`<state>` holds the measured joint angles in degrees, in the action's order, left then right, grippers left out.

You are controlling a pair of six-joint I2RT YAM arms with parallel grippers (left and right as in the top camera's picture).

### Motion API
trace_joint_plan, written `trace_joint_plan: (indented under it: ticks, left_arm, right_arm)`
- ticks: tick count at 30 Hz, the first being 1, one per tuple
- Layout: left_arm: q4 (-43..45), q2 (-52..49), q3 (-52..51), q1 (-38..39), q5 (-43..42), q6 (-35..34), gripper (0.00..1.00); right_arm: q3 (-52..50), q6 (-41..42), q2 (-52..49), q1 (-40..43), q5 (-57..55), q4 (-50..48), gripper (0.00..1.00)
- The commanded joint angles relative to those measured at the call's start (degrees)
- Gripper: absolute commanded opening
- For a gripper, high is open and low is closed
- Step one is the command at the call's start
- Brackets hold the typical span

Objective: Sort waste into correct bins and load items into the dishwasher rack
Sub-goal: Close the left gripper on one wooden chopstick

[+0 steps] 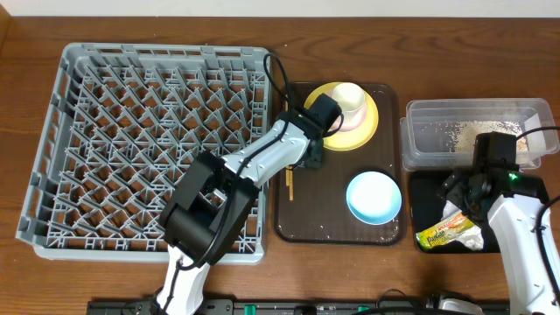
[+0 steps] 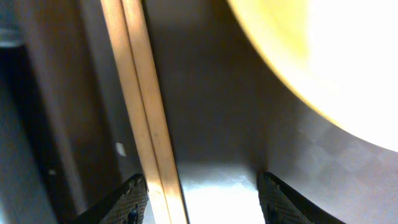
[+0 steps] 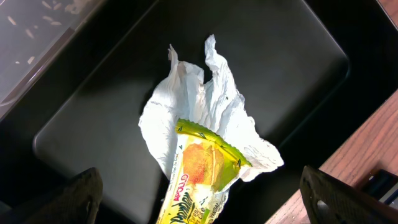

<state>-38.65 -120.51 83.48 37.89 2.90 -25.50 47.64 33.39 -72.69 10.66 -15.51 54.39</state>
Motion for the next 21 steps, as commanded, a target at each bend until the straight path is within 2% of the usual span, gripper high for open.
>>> trace_joint_plan:
  ticks: [1,13,21]
  left_arm:
    - [-1.1,-3.3,-3.2,0.3,-5.4,0.4,0.60]
    - [-1.1,0.8,-3.1,1.0,-14.5,0.3,0.60]
    - [-1.3,2.6,-3.1,3.3,-12.7,0.3,0.60]
  right_arm:
    - [1.0,-0.2,0.5,0.4,-1.4,0.0,0.99]
    - [1.0,-0.2,0.5,0.4,-1.4,0.0,0.99]
    - [1.0,-0.2,0.5,0.4,-1.4,0.0,0.99]
